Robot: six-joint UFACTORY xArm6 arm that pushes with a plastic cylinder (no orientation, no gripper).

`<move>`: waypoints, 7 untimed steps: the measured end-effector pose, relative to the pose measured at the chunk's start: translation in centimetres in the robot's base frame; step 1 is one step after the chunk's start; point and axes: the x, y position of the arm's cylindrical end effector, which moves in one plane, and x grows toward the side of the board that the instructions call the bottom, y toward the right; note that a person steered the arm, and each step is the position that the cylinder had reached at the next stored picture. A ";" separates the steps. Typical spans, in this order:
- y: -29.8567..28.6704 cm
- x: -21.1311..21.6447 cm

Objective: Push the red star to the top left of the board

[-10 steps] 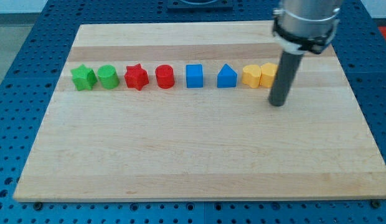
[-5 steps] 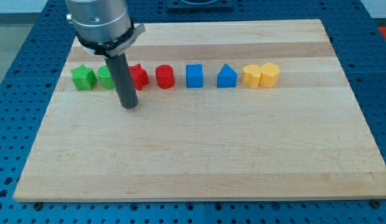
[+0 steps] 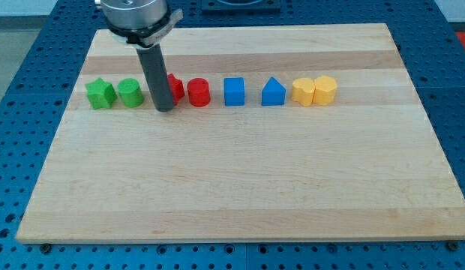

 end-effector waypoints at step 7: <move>4.2 -12.6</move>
